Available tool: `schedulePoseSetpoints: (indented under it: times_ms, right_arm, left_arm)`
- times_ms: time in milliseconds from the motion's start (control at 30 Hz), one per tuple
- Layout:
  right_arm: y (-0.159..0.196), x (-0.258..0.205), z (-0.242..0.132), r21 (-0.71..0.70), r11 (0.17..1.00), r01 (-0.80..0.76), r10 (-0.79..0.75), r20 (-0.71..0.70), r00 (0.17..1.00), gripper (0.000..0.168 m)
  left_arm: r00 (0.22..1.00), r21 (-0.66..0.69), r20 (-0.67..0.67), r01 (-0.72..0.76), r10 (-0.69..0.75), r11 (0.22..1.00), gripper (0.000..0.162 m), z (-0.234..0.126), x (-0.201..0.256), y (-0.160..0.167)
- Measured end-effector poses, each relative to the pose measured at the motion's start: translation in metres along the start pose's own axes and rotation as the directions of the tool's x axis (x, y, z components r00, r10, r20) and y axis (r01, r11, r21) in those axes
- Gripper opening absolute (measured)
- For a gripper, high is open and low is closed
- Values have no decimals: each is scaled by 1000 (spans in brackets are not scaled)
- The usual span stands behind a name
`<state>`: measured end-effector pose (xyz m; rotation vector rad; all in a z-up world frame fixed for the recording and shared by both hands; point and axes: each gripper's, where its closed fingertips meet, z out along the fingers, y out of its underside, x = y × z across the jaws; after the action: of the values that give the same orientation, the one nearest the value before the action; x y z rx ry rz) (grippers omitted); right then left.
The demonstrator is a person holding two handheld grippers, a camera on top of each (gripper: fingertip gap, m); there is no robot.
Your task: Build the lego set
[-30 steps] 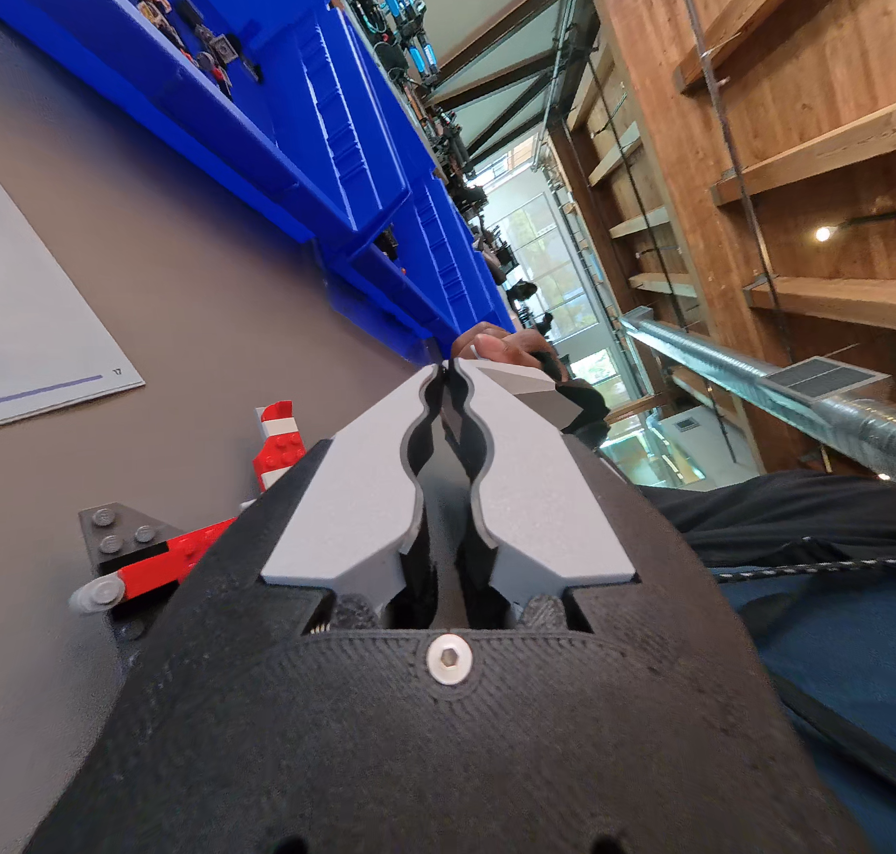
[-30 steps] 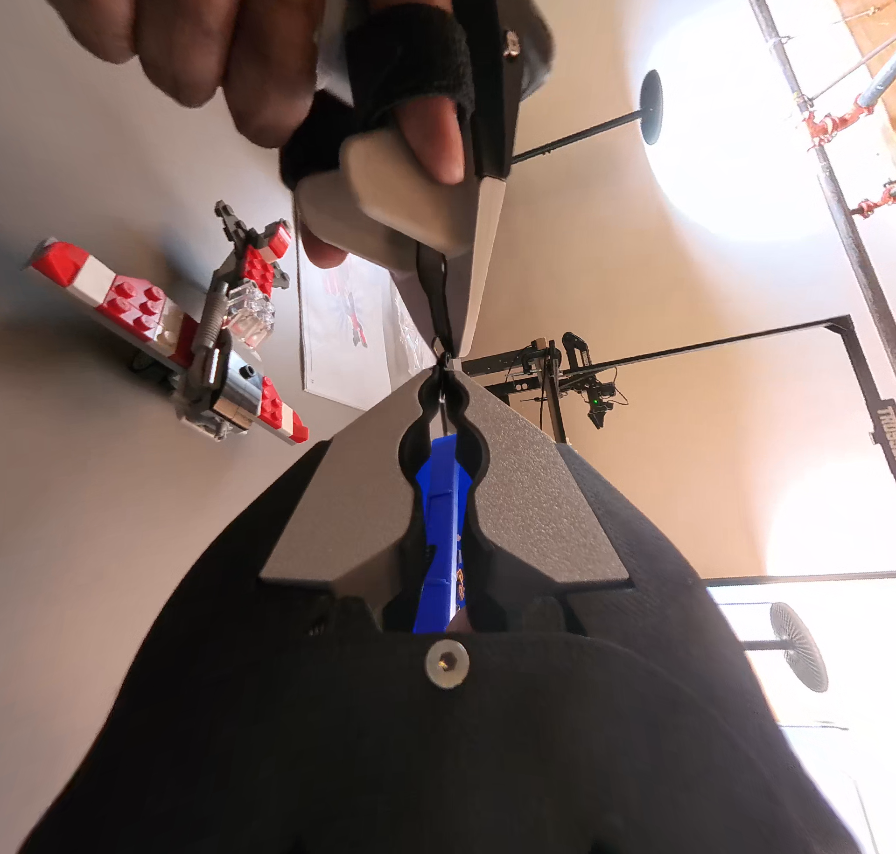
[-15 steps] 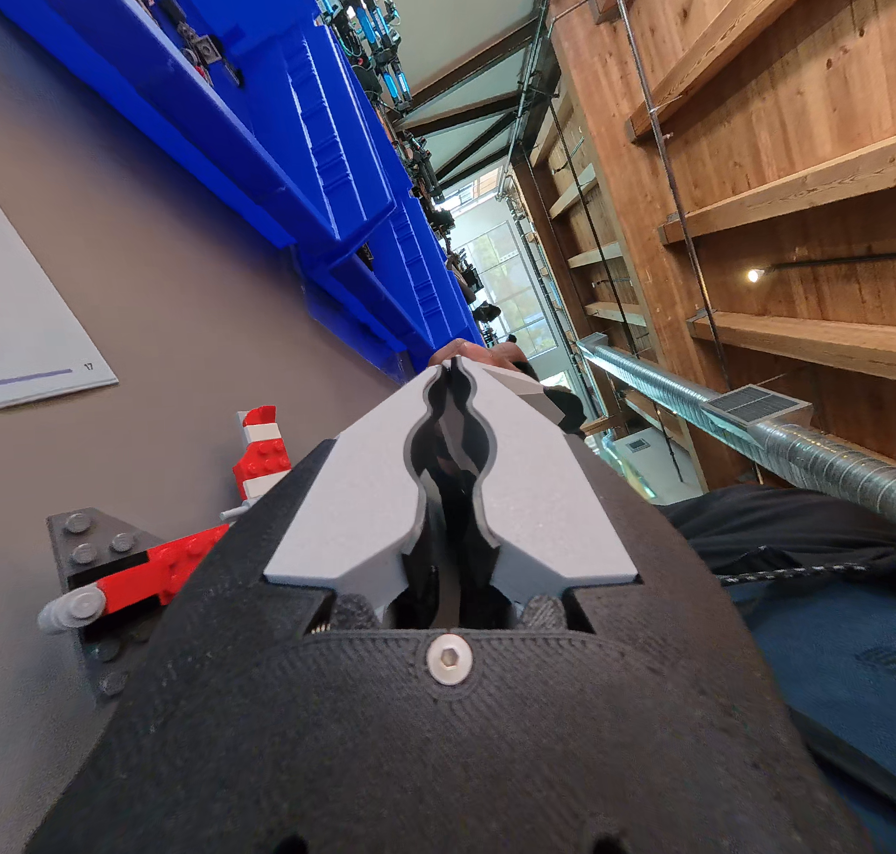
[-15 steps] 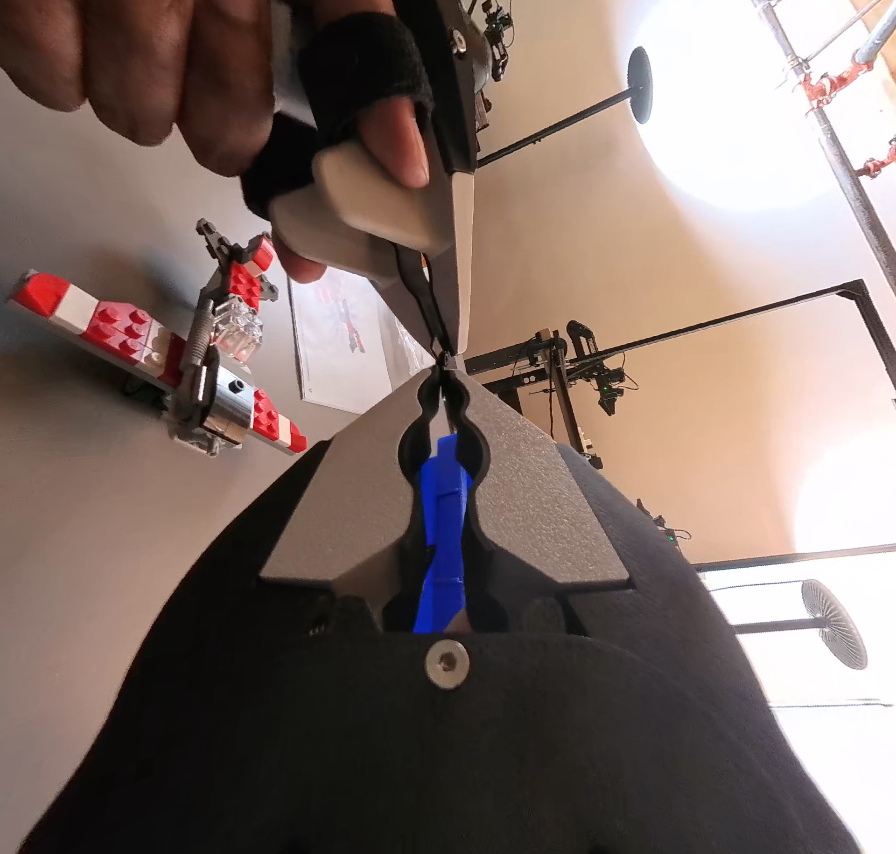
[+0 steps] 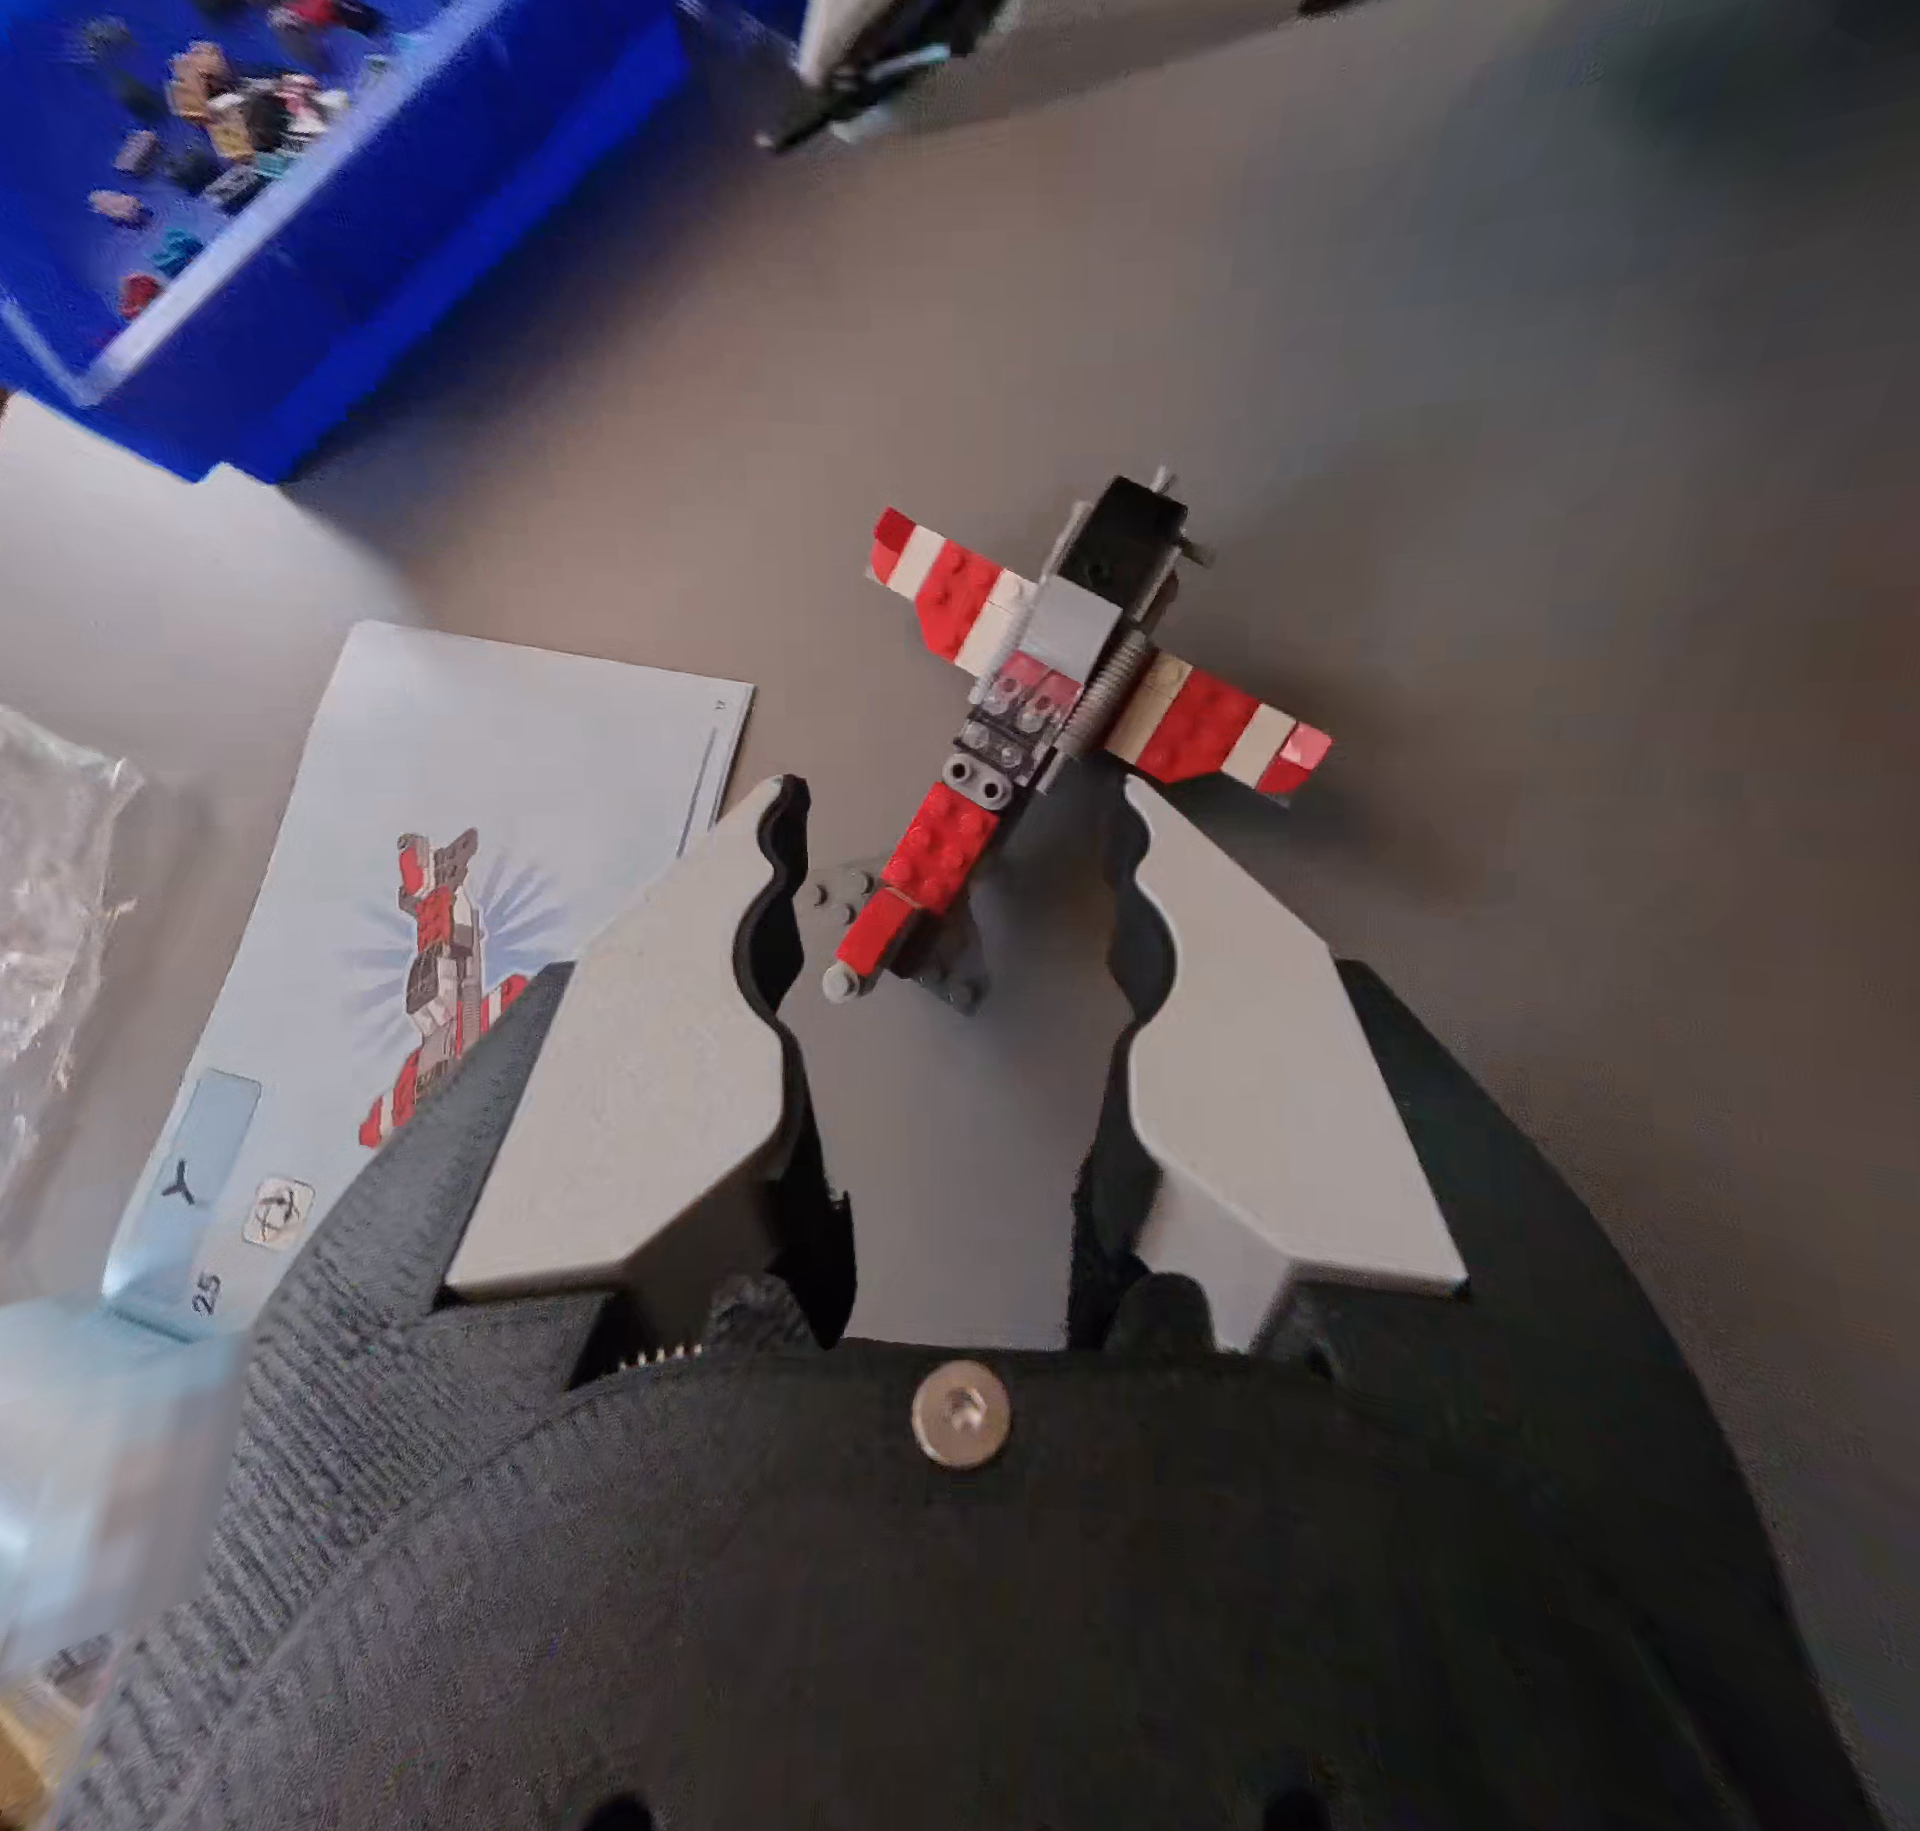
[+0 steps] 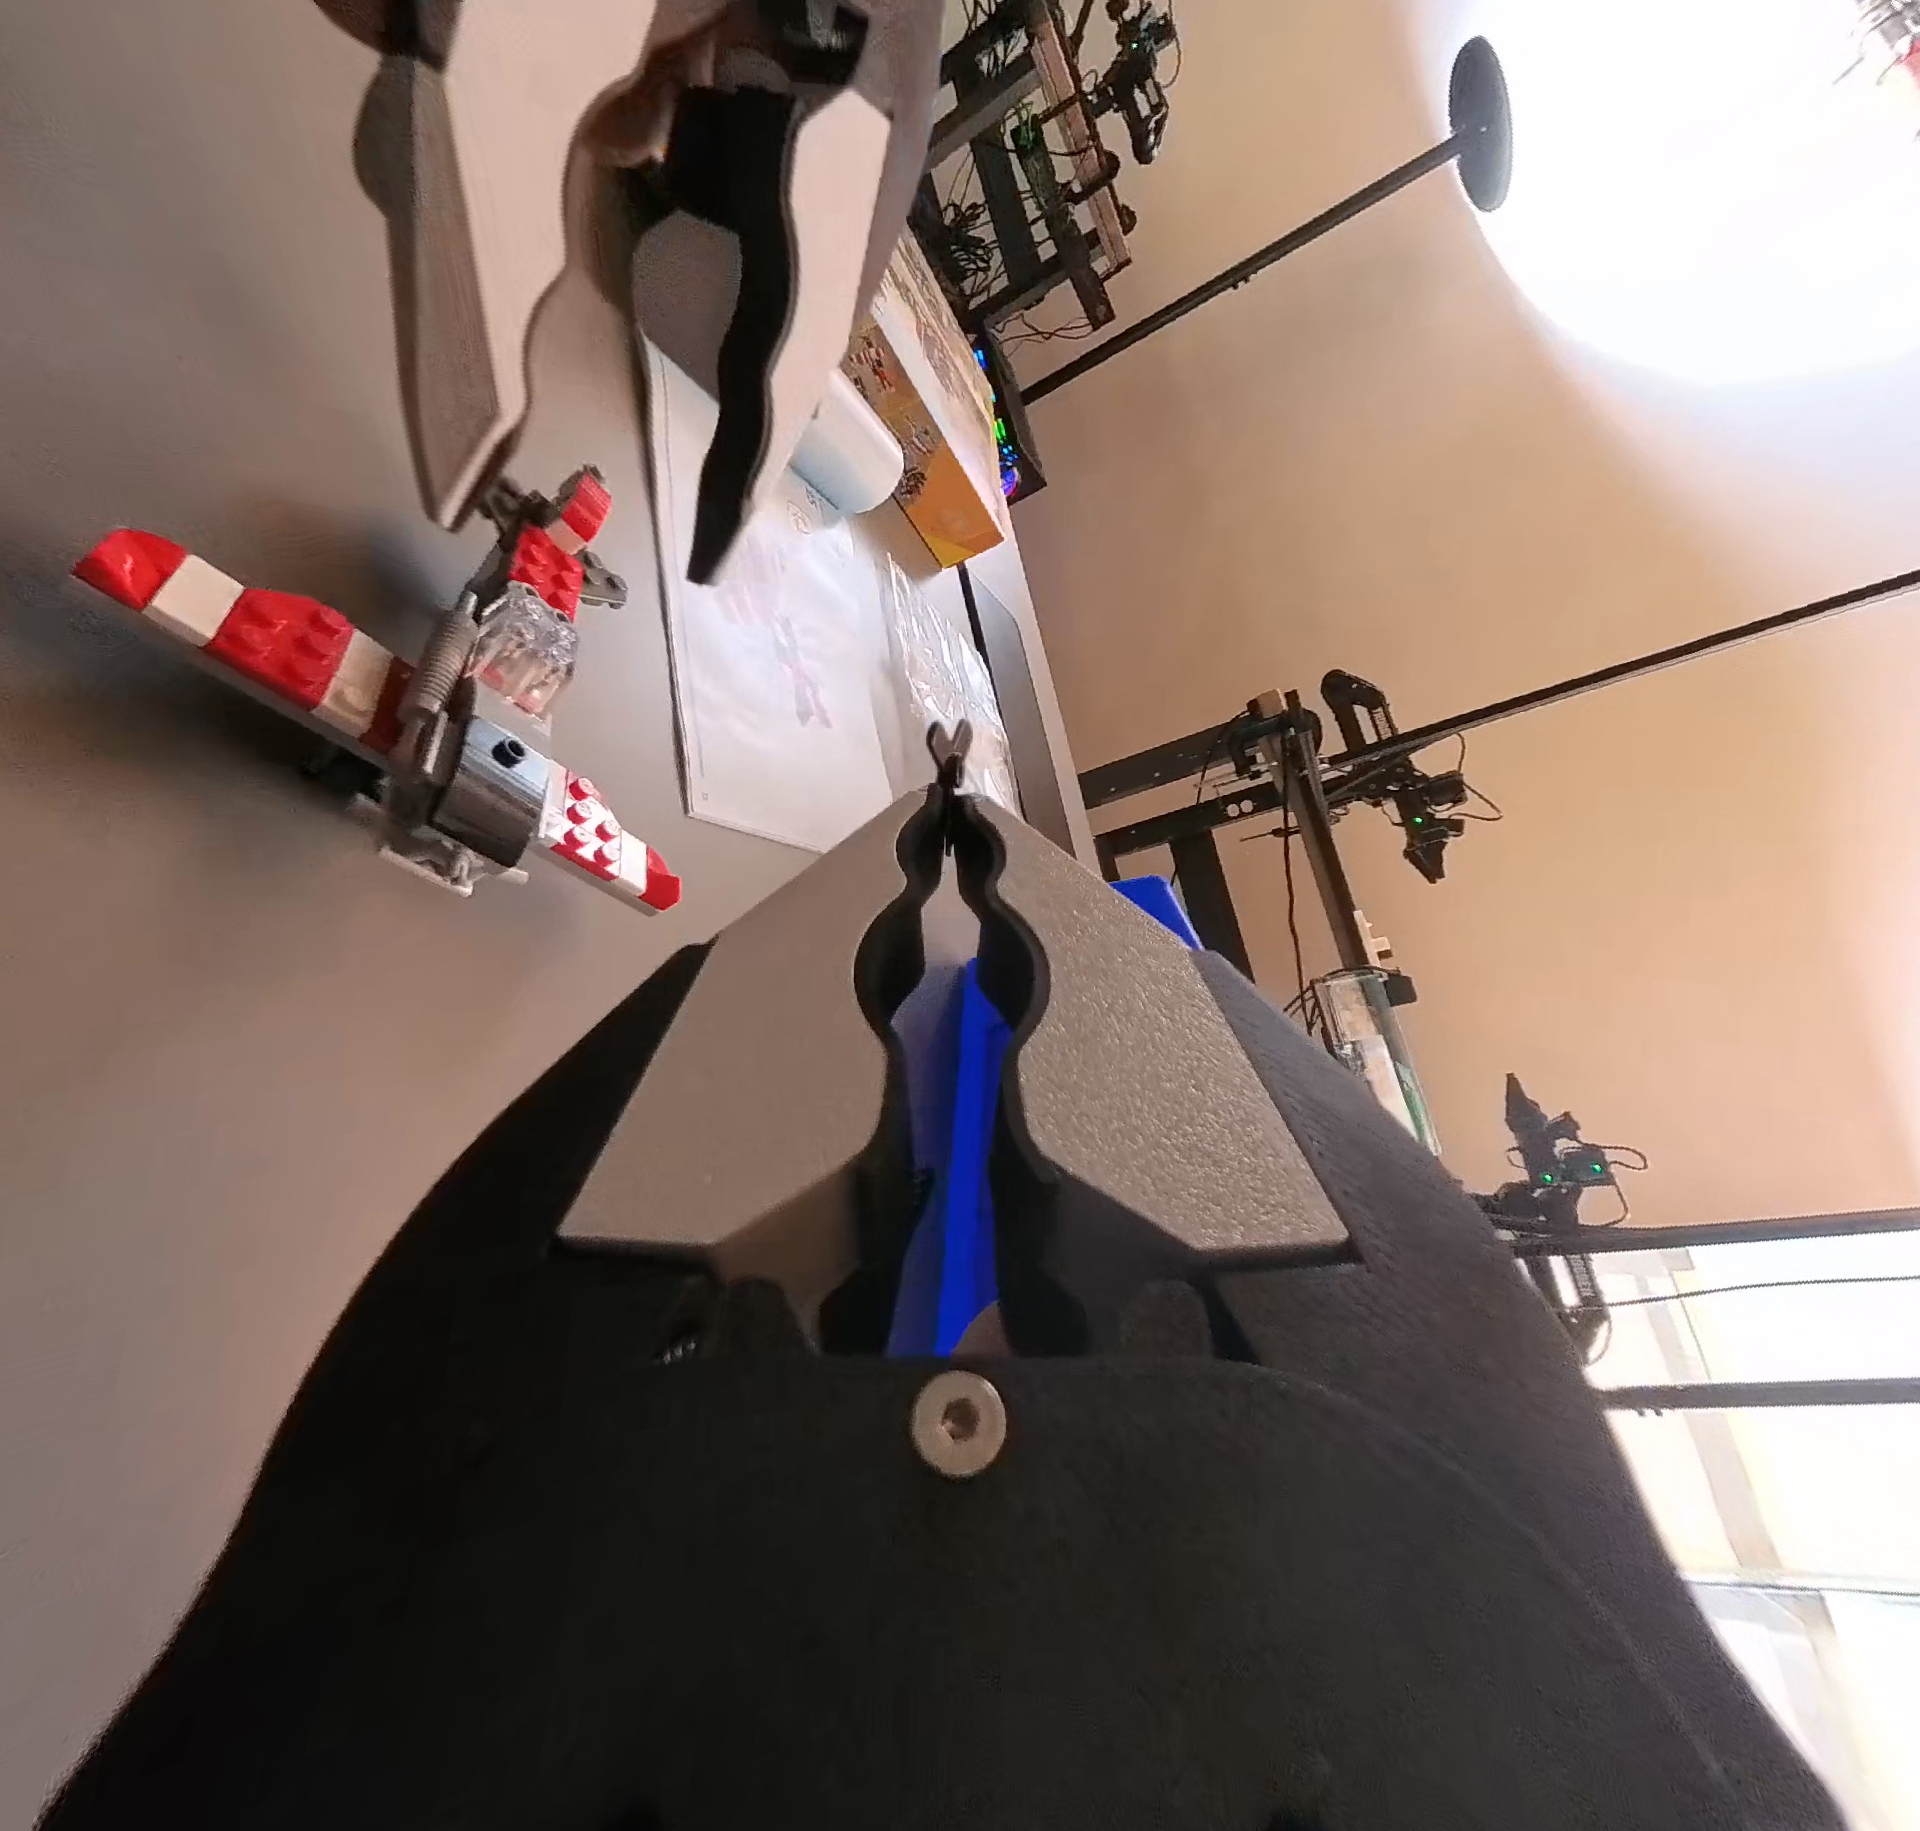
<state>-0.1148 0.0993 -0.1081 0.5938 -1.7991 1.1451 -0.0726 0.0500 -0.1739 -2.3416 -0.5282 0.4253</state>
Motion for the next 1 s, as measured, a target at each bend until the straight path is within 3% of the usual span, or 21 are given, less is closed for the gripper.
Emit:
schedulePoseSetpoints:
  times_ms: [267, 567, 700, 867, 1000]
  right_arm:
    - [-2, 1, -4, 14, 1000, -17, 17, 18, 1000, 2]
    - [0, 2, -6, 22, 998, -50, 50, 23, 998, 2]
    - [0, -3, -5, 17, 998, -52, 52, 46, 998, 2]
    - [6, 1, -7, 9, 995, -94, 94, 52, 994, 2]
    - [16, 5, -9, -8, 990, -141, 141, 54, 989, 2]
  left_arm:
    - [980, -136, -140, -159, 140, 978, 57, 21, 9, 9]
    - [971, -138, -84, -234, 224, 962, 53, 35, 10, 18]
    - [971, -117, -41, -238, 235, 964, 30, 38, 5, 14]
    - [996, -6, -81, 26, -27, 1000, 23, 38, 8, 5]
    - [933, 123, -196, 328, -302, 937, 23, 30, 4, -12]
